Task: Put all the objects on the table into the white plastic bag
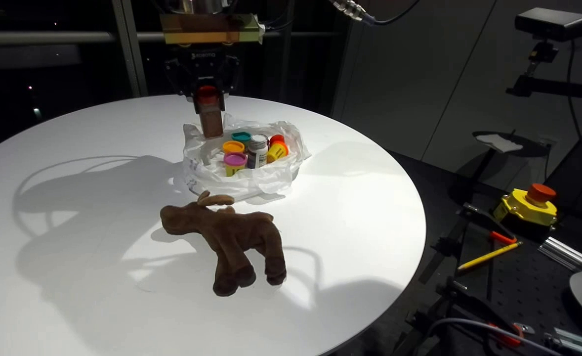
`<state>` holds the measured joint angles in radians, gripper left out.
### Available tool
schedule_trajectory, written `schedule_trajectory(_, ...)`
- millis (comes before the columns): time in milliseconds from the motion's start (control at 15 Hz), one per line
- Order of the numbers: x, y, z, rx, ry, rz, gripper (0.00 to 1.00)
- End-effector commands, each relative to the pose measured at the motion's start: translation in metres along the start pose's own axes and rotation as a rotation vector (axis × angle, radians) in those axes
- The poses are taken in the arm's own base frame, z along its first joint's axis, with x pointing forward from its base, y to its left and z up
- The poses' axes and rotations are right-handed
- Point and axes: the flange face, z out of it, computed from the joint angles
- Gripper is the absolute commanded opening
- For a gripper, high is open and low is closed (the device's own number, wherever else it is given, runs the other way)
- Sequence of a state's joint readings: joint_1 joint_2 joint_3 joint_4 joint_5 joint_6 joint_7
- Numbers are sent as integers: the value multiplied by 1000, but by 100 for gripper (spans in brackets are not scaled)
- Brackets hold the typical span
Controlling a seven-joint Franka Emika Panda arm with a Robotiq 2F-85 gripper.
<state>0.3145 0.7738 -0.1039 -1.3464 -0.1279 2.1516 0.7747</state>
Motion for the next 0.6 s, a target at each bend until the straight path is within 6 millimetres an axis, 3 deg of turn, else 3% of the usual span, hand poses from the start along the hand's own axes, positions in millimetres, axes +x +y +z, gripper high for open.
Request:
schedule_trajectory(0, -2, 3, -2, 2, -37, 16, 21)
schedule_trajectory(533, -11, -8, 13, 48, -100, 7, 21)
